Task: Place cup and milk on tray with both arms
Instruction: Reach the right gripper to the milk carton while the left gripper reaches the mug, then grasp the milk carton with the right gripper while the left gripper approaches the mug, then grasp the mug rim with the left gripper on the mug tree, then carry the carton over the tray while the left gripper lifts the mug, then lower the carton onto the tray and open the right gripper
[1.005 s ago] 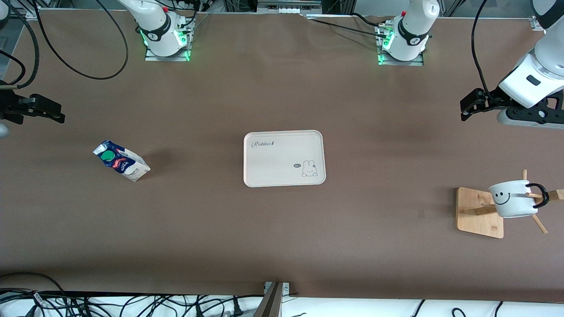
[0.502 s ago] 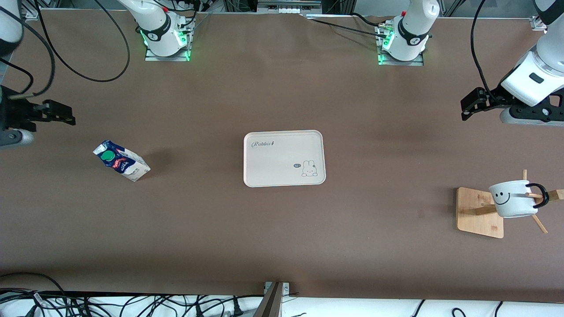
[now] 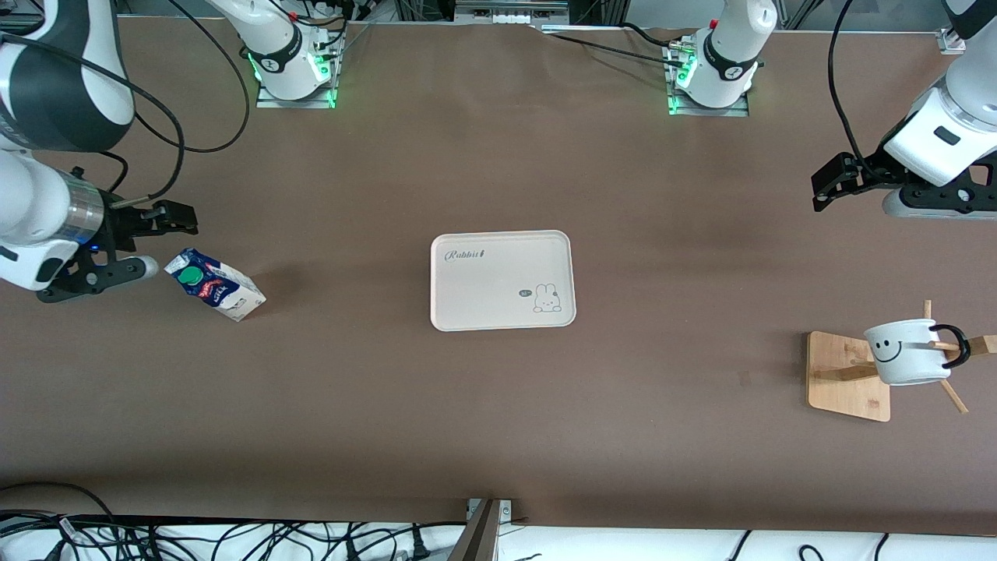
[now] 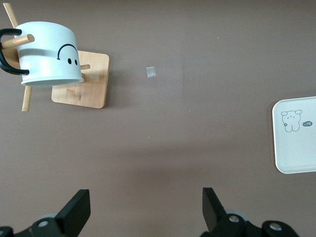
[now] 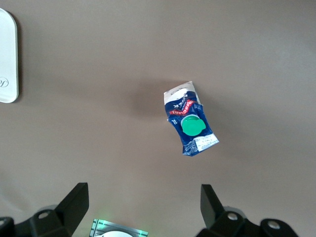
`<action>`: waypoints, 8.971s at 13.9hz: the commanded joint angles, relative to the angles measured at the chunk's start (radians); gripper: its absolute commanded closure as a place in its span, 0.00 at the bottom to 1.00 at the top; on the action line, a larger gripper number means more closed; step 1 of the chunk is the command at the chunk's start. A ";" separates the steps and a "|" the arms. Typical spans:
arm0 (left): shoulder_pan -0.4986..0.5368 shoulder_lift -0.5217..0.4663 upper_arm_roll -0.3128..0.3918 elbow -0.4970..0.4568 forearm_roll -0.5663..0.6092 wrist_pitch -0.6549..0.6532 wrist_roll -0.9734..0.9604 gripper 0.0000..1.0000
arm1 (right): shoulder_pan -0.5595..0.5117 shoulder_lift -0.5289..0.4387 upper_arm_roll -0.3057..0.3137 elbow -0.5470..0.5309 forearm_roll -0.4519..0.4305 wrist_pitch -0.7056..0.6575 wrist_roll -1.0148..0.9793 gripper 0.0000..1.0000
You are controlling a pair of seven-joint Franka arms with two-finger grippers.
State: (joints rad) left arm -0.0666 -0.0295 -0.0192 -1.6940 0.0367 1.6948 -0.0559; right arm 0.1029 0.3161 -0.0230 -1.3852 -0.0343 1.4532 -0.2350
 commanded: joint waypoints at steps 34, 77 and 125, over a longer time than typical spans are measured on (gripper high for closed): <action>0.235 0.223 0.002 -0.354 -0.577 1.046 0.203 0.00 | -0.135 0.273 -0.011 -0.015 0.070 0.148 -0.689 0.00; 0.223 0.045 -0.139 -0.044 -0.314 -0.014 0.193 1.00 | -0.127 0.090 0.218 -0.098 0.280 0.119 -0.142 0.57; -0.027 0.756 -0.315 0.528 -0.357 -0.284 -0.663 1.00 | 0.267 -0.015 0.068 0.153 0.022 0.173 0.516 0.00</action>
State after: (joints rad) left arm -0.0269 0.6663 -0.3327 -1.2312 -0.3035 1.3731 -0.6330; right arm 0.3718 0.2845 0.1079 -1.3340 0.0052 1.7140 0.3423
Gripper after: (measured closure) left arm 0.930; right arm 0.000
